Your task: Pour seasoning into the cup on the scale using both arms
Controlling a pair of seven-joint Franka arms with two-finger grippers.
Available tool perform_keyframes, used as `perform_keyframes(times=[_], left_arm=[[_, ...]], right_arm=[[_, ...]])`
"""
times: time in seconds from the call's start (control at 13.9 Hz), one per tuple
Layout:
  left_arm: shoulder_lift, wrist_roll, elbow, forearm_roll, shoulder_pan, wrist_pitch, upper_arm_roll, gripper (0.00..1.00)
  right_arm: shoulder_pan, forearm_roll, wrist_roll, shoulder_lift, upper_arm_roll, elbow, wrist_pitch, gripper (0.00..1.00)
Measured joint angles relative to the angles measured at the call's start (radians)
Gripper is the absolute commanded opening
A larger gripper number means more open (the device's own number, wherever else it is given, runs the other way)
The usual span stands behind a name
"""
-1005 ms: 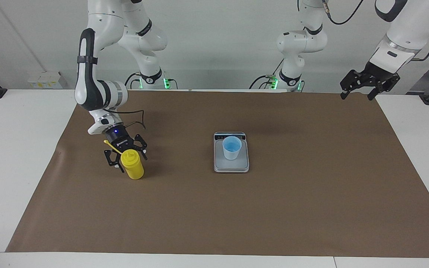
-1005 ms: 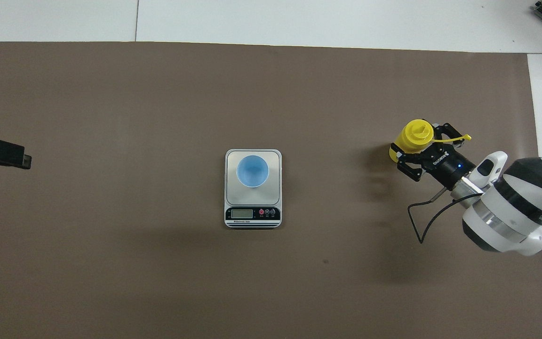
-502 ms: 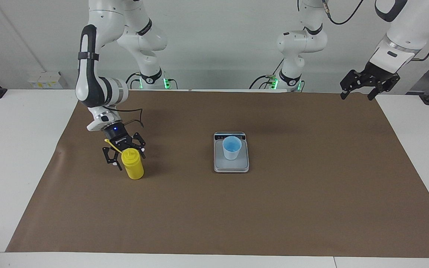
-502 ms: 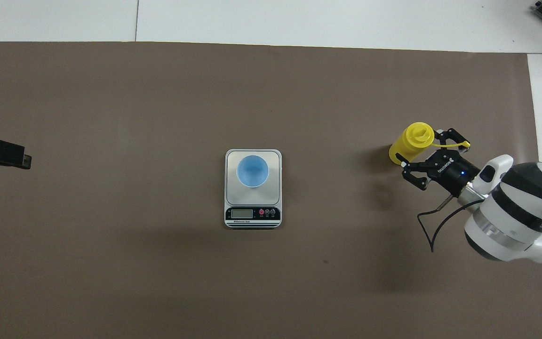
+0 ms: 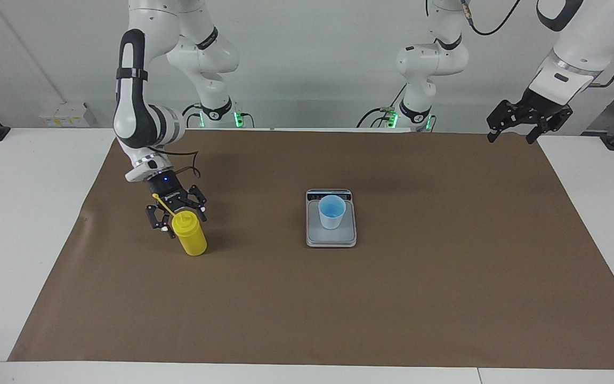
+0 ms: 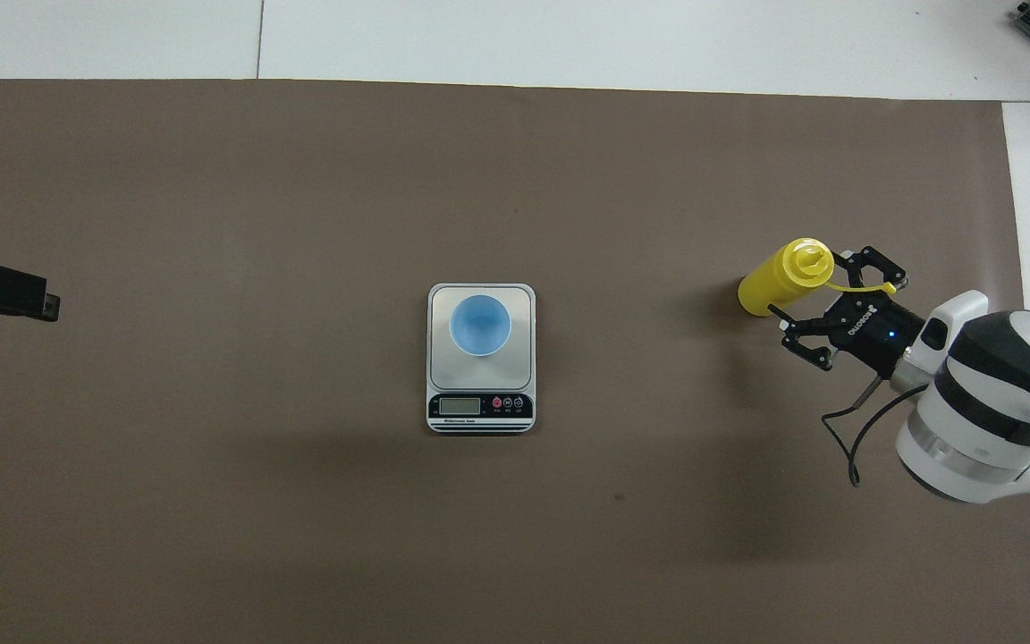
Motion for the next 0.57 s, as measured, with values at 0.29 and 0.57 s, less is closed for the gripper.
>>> perform_keyframes(times=[0.29,0.57], left_arm=[[0.000,0.000,0.000,0.000,0.000,0.000,0.000,1.00],[0.000,0.000,0.000,0.000,0.000,0.000,0.000,1.00]], right_arm=[[-0.065,-0.147,0.000,-0.001,-0.002,0.000,0.000,1.00],[-0.108,-0.337,0.000,-0.003,-0.003,0.009,-0.001,1.00]])
